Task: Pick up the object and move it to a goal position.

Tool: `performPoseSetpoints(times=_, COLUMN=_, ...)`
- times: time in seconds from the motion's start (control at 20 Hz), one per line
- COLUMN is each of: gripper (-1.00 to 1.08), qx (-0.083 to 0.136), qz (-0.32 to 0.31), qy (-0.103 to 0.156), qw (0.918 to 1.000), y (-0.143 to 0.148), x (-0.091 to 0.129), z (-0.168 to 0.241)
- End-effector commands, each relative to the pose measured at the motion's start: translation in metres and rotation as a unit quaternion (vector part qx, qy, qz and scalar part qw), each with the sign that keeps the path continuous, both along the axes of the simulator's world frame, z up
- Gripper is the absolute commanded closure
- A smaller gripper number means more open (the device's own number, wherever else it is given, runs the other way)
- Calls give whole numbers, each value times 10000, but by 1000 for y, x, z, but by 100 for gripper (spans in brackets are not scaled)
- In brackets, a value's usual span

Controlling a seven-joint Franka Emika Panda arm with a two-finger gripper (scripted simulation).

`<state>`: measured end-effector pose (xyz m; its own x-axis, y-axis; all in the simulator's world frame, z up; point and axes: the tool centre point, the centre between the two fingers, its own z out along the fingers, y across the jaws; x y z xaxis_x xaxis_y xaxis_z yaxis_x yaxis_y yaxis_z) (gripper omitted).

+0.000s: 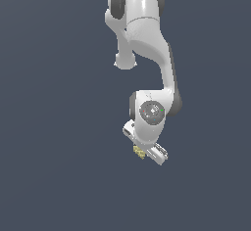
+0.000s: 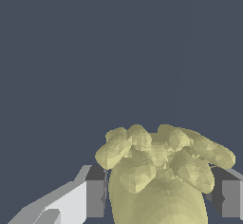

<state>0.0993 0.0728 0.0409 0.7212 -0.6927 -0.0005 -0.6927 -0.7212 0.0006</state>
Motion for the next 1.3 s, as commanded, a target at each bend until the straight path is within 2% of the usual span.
performPoseSetpoints(times=0.0, gripper=108, qx=0, qz=0, qy=-4, qw=10000, y=0, x=0, z=1)
performPoseSetpoints(times=0.75, gripper=108, qx=0, qz=0, qy=-4, qw=10000, y=2, x=-3, z=5)
performPoseSetpoints(times=1.25, gripper=108, qx=1, qz=3, qy=-3, qw=10000, y=17, x=-29, z=32)
